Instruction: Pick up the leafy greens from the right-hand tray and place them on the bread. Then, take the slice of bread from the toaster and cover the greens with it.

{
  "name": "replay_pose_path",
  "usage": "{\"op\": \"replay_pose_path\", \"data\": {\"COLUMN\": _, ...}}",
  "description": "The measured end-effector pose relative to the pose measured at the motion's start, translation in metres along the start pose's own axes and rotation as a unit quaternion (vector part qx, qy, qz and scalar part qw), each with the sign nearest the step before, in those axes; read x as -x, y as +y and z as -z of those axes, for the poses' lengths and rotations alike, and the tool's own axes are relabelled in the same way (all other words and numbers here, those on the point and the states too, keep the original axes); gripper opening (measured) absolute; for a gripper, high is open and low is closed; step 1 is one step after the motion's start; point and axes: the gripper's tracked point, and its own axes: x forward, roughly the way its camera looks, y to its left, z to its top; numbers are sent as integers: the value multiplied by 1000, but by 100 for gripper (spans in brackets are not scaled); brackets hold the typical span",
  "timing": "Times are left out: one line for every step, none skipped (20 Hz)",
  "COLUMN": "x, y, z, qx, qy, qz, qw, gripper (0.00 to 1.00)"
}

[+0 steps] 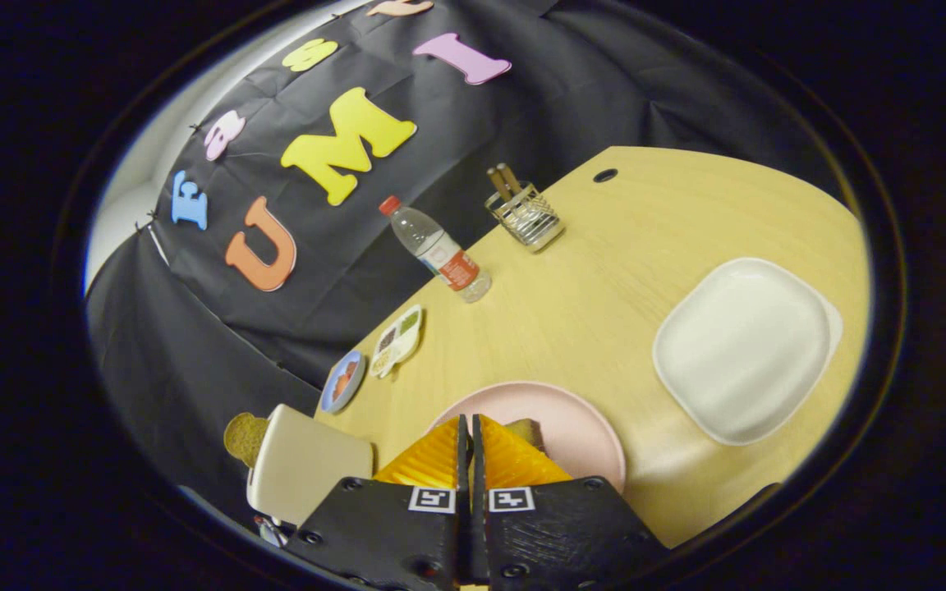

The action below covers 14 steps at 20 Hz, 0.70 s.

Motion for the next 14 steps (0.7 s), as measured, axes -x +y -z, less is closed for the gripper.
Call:
{"op": "replay_pose_path", "data": {"x": 0, "y": -1, "z": 2, "qx": 6, "qy": 1, "qz": 0, "qw": 1000, "gripper": 0}}
{"op": "replay_pose_path", "data": {"x": 0, "y": -6, "z": 4, "qx": 11, "qy": 5, "qz": 4, "qw": 1000, "gripper": 1}}
{"op": "replay_pose_path", "data": {"x": 0, "y": -9, "z": 6, "qx": 17, "qy": 8, "qz": 6, "qw": 1000, "gripper": 1}}
{"op": "replay_pose_path", "data": {"x": 3, "y": -9, "z": 7, "qx": 24, "qy": 8, "qz": 5, "qw": 1000, "gripper": 14}}
{"op": "replay_pose_path", "data": {"x": 4, "y": -12, "z": 5, "qx": 35, "qy": 2, "qz": 9, "qw": 999, "gripper": 25}}
{"op": "replay_pose_path", "data": {"x": 7, "y": -16, "z": 0, "qx": 48, "qy": -11, "qz": 18, "qw": 999, "gripper": 37}}
{"op": "replay_pose_path", "data": {"x": 12, "y": -19, "z": -7, "qx": 63, "qy": -27, "qz": 26, "qw": 997, "gripper": 48}}
{"op": "replay_pose_path", "data": {"x": 16, "y": -21, "z": -15, "qx": 79, "qy": -45, "qz": 35, "qw": 995, "gripper": 60}}
{"op": "replay_pose_path", "data": {"x": 21, "y": -22, "z": -21, "qx": 97, "qy": -64, "qz": 45, "qw": 992, "gripper": 65}}
{"op": "replay_pose_path", "data": {"x": 27, "y": -22, "z": -28, "qx": 116, "qy": -83, "qz": 55, "qw": 988, "gripper": 81}}
{"op": "replay_pose_path", "data": {"x": 34, "y": -22, "z": -33, "qx": 135, "qy": -100, "qz": 68, "qw": 983, "gripper": 88}}
{"op": "replay_pose_path", "data": {"x": 42, "y": -22, "z": -40, "qx": 156, "qy": -119, "qz": 85, "qw": 977, "gripper": 94}}
{"op": "replay_pose_path", "data": {"x": 49, "y": -19, "z": -46, "qx": 175, "qy": -139, "qz": 99, "qw": 970, "gripper": 95}}
{"op": "replay_pose_path", "data": {"x": 56, "y": -15, "z": -51, "qx": 190, "qy": -158, "qz": 110, "qw": 963, "gripper": 96}}
